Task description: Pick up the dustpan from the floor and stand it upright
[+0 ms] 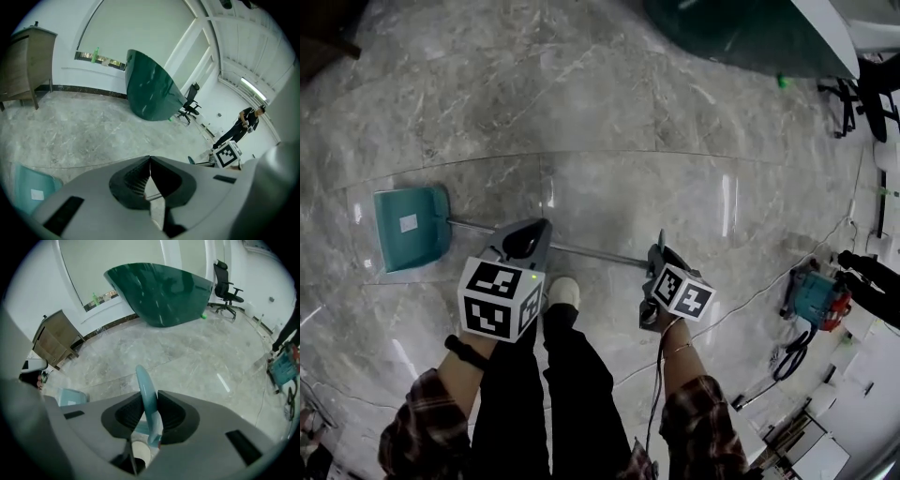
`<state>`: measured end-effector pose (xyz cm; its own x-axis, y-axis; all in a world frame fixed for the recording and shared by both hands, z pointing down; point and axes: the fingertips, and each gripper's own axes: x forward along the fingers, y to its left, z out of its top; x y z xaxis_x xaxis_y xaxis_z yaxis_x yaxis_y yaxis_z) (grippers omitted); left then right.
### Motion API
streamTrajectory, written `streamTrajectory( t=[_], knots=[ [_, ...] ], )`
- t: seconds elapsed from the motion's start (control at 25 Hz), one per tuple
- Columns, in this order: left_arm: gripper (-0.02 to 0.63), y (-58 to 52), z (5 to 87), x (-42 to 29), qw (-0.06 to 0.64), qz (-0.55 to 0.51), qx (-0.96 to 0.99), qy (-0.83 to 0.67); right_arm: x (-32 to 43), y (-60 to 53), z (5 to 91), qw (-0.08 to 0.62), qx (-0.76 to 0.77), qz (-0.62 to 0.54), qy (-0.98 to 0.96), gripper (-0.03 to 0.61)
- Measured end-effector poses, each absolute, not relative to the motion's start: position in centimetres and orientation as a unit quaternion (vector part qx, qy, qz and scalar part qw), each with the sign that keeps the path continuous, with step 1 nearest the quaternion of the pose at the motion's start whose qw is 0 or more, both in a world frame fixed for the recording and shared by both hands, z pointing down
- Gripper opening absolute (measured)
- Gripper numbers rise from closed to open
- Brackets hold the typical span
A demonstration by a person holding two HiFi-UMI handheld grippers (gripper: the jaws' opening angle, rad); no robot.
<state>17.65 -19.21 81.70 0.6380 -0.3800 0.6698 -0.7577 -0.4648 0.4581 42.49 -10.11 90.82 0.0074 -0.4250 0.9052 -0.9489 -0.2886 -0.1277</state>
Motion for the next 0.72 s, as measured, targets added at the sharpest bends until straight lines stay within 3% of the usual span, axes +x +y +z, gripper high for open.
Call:
streamTrajectory(
  t=[0.36,0.72],
  knots=[
    [0.011,-19.0,66.1,15.4,0.371,0.214,0.824,-0.371,38.2,-11.6,76.1,0.295,0.630,0.440,-0.568,0.115],
    [0.012,-17.1,55.9,8.8,0.381,0.165,0.802,-0.429,26.4,-13.9,65.7,0.303,0.566,0.412,-0.647,0.135]
  ],
)
